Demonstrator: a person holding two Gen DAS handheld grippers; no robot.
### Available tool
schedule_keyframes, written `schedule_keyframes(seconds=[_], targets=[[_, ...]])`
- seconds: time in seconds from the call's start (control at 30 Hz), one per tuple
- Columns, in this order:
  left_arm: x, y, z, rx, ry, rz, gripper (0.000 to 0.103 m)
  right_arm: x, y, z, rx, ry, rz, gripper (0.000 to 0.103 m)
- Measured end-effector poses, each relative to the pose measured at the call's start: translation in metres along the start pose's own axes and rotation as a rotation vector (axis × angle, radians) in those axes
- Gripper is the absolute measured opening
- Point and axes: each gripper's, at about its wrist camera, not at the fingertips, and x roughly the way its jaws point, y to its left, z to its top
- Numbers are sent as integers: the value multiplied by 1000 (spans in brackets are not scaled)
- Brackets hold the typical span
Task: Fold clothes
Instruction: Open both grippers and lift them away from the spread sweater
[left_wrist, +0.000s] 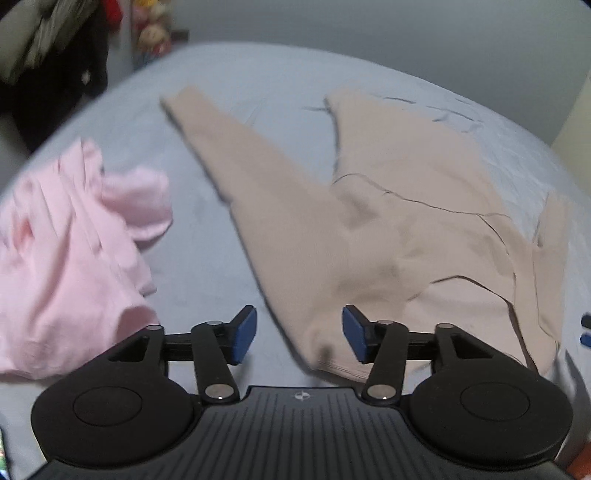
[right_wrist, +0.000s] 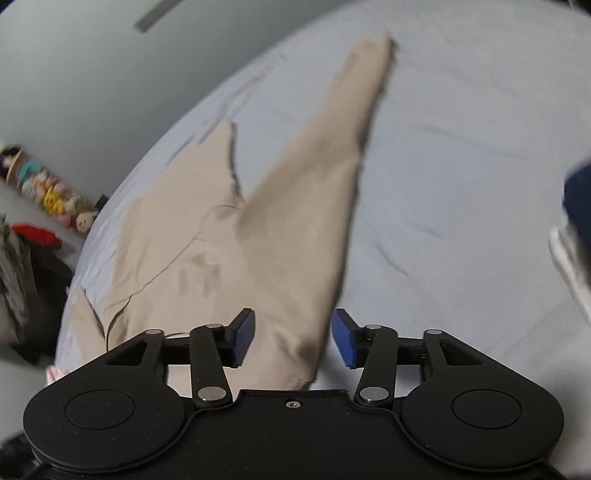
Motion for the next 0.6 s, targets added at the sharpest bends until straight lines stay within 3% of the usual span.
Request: schedule_keyframes(seconds=[0.1,0.27,0.6], targets=[[-22,-18,0,29,-21,21,69,-2,27,-4,-32,46,38,54],[-56,-40,-7,95,-33,52,70,-27,78,-19,-208,102,-55,57],[-72,-61,-21,110,-27,70,70,-76,129,-59,-462,16,-195,64]])
